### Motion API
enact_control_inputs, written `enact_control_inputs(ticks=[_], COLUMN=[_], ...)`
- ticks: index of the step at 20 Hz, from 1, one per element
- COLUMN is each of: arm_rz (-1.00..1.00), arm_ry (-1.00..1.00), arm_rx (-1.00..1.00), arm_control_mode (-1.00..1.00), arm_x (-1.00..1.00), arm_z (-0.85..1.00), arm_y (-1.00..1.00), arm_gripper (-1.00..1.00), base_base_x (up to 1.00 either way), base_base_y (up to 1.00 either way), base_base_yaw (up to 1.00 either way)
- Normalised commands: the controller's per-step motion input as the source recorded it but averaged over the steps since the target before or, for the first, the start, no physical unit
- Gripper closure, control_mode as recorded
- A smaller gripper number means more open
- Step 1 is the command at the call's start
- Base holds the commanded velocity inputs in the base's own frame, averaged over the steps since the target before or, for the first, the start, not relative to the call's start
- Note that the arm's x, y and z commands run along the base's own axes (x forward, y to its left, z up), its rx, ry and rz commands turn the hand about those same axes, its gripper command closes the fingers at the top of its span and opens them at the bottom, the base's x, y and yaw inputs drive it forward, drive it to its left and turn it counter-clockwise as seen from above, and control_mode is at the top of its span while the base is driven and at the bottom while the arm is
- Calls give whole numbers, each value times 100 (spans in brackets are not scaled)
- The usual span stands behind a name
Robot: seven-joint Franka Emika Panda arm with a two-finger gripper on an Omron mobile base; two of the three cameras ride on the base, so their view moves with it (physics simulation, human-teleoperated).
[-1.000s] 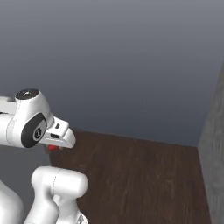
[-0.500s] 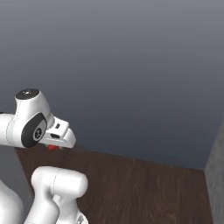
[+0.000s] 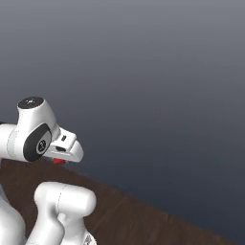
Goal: Take the strawberry from the fridge and place it on top of the pancake, located on the dining counter.
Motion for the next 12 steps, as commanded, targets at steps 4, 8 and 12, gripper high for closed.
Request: enact_control_inputs(ticks=[4,8,12], arm_rz=[0,0,0], arm_ry=[0,0,0], arm_rx=[0,0,0], arm_control_mode=[100,100,100], arm_x=[0,0,0], arm_z=[0,0,0], arm_y=[0,0,0], arm_gripper=[100,100,100], base_base_x=[100,100,100], base_base_y=[-11,-13,-8], base_base_yaw=[78,81,79])
